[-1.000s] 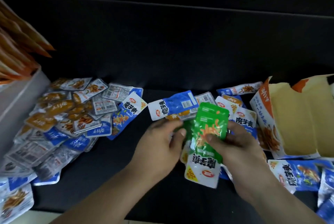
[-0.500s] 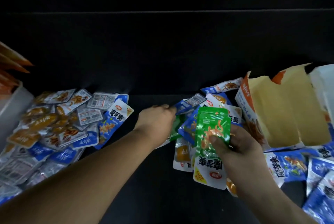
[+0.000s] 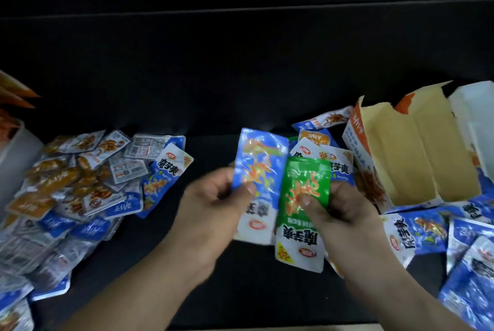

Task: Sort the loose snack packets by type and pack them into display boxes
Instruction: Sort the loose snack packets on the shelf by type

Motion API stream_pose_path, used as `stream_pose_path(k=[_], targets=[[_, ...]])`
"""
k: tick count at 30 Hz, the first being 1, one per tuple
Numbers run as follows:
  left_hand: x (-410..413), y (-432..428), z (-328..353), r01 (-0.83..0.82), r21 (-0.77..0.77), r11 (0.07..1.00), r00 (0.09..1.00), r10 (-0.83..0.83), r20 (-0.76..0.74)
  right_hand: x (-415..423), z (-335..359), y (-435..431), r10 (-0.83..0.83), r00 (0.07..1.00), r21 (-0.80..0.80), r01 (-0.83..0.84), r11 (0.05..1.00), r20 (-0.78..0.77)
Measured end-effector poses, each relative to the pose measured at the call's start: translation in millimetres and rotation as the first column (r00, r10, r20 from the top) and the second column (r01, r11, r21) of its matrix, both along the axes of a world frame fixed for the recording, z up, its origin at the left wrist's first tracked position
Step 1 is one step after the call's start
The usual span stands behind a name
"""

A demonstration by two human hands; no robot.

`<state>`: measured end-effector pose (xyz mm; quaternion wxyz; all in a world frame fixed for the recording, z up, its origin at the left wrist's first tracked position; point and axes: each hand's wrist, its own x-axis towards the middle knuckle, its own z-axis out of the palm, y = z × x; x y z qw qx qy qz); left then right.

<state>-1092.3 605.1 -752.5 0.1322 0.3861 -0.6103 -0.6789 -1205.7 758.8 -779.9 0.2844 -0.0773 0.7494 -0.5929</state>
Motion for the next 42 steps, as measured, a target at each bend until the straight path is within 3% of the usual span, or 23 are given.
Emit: stream_pose_path(k=[1,6,11,15,17,21,24,28,30,33,35,37,39,42], targets=[[-1,10,-2,0.02,0.039,0.999,1.0,-0.02,0.004,2,1,-2,-0.014,1.0,-0.02,0.015,1.0,0.011],[-6,33,-14,0.028,-0.048,0.998,0.997,-0.024,0.074,12,4,0,-0.062,0.998,-0.102,0.059,0.993,-0.024],[-26,54,4,0.203,0.071,0.977,0.975,-0.208,0.079,14,14,31,-0.049,0.991,-0.036,0.044,0.998,-0.124],[-53,95,2,0.257,-0.046,0.965,0.959,-0.249,0.133,10,20,60,0.007,0.997,-0.038,-0.004,0.999,0.081],[-65,118,-1,0.3,-0.078,0.951,0.946,-0.286,0.15,3,21,85,0.006,0.999,0.013,-0.007,1.0,0.05],[-90,156,-5,0.429,-0.108,0.897,0.897,-0.409,0.168,-9,18,135,-0.249,0.963,-0.079,0.258,0.963,0.103],[-97,169,-11,0.462,-0.102,0.881,0.872,-0.43,0.235,-14,13,160,-0.456,0.887,-0.018,0.456,0.89,-0.07],[-89,166,-14,0.55,-0.16,0.82,0.815,-0.484,0.319,-43,-4,183,-0.586,0.751,0.086,0.634,0.769,-0.304],[-86,159,-15,0.572,-0.209,0.793,0.8,-0.482,0.357,-59,-15,185,-0.528,0.755,0.169,0.622,0.764,-0.39],[-76,148,-23,0.571,-0.274,0.774,0.799,-0.449,0.4,-72,-40,185,-0.305,0.807,0.446,0.547,0.708,-0.505],[-65,142,-31,0.595,-0.385,0.706,0.791,-0.426,0.44,-73,-49,187,-0.175,0.797,0.596,0.559,0.577,-0.578],[-56,134,-37,0.636,-0.526,0.565,0.77,-0.411,0.488,-75,-50,190,-0.117,0.791,0.654,0.57,0.498,-0.6],[-50,124,-43,0.695,-0.621,0.361,0.717,-0.415,0.56,-74,-49,189,-0.064,0.772,0.644,0.57,0.51,-0.632],[-48,117,-54,0.788,-0.606,0.107,0.599,-0.363,0.714,-53,-53,174,0.043,0.684,0.565,0.563,0.603,-0.728]])
